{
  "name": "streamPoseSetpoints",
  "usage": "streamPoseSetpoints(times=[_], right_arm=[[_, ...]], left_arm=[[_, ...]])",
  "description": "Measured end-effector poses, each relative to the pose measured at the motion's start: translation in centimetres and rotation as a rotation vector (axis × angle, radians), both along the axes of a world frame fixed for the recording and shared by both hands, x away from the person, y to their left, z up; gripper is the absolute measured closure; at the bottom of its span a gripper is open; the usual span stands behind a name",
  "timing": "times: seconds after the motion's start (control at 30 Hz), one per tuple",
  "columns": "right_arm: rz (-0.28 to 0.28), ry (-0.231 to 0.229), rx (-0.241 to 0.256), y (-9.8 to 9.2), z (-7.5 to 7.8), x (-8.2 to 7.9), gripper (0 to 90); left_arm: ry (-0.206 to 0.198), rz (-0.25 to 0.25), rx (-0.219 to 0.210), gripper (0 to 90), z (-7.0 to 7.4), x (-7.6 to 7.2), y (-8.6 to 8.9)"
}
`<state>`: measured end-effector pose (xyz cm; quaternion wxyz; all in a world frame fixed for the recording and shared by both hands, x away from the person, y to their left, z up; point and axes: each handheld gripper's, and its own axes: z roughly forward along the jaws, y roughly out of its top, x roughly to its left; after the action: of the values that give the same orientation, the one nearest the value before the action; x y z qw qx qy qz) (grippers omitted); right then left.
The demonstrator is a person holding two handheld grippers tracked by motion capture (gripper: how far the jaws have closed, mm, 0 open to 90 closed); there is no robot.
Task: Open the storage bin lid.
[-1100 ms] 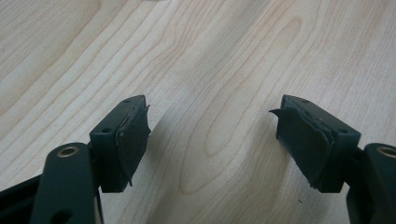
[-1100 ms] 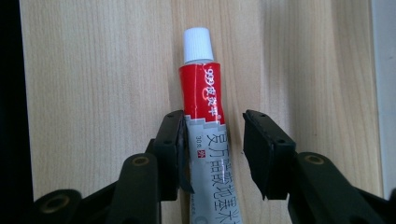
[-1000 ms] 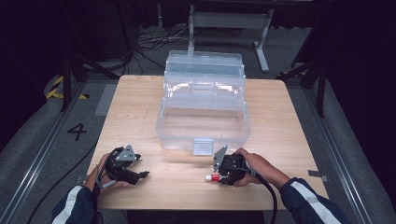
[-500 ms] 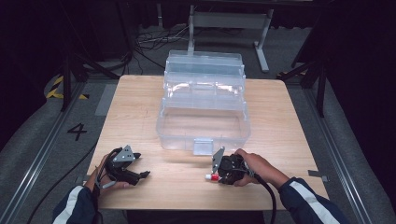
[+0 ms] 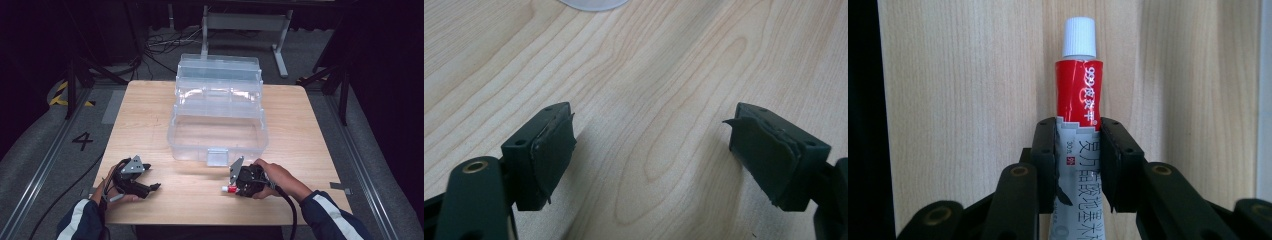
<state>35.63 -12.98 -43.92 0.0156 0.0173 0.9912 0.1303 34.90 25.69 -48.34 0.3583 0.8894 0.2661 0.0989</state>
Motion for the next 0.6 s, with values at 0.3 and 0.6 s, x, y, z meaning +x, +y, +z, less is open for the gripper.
streamPoseSetpoints(times=[0.3,0.6], right_arm=[[-0.028,-0.023,0.044,-1.8,1.2,0.0,71.1],[-0.051,-0.045,0.065,-3.5,2.7,-0.1,71.1]], left_arm=[[0.0,0.001,0.0,18.5,0.0,0.0,0.0],[0.0,0.003,0.001,18.4,0.0,0.0,0.0]])
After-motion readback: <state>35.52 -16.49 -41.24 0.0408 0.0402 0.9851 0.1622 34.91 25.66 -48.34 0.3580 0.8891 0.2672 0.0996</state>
